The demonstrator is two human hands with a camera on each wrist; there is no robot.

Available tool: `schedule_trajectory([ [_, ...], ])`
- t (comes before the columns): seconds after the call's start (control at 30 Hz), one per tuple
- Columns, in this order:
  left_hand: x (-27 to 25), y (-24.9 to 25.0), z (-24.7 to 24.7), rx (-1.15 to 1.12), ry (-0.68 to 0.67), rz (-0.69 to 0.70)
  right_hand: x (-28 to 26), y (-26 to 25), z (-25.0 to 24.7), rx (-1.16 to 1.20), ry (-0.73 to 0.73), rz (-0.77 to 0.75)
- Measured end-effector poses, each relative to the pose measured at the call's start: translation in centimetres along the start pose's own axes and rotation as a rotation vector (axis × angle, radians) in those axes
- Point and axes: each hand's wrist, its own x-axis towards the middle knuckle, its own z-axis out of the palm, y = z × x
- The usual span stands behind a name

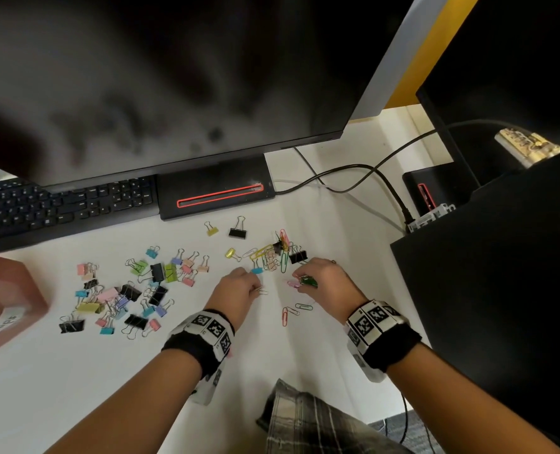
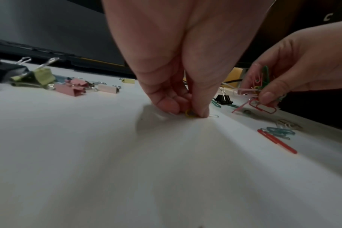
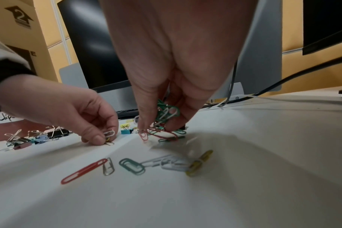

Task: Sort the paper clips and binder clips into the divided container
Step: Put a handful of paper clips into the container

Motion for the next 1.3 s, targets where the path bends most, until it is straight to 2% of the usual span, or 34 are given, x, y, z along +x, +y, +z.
schedule_trajectory([
  [0.13,0.3,0.2,0.3,0.081,-0.025,0.05,-0.2,0.1,0.4,-0.056,-0.073,-0.008],
  [0.27,0.1,0.3,0.8,0.235,-0.093,0.064,0.0,0.2,1.2,-0.118,-0.085,0.025],
  [0.4,-0.1,0.2,0.3,0.137,-0.107,0.036,0.4,-0.3,1.4,-0.15,-0.075,0.061],
  [0.53,0.8,0.4,-2.3,-0.035,0.083,-0.002,1.0,-1.2,1.0,-0.21,-0.168,0.105],
  [0.63,2.7,0.4,-3.9,-0.044,0.149,-0.046,0.9,-0.9,1.2,-0.193,-0.117,0.121],
  [0.8,5.1,0.2,-3.7,0.02,0.043,-0.057,1.4,-1.3,1.1,-0.263,-0.192,0.181],
  [0.9,5.8,0.3,-3.4,0.114,0.031,-0.015,1.6,-1.2,1.1,-0.255,-0.208,0.196],
  [1.1,6.1,0.2,-3.3,0.128,0.017,-0.018,1.6,-0.9,1.3,-0.218,-0.224,0.18],
  [1.23,6.2,0.2,-3.1,0.203,-0.017,-0.014,1.2,-0.5,1.3,-0.242,-0.185,0.14],
  [1.3,6.2,0.0,-3.1,0.256,-0.03,-0.014,0.9,-0.5,1.5,-0.288,-0.119,0.083],
])
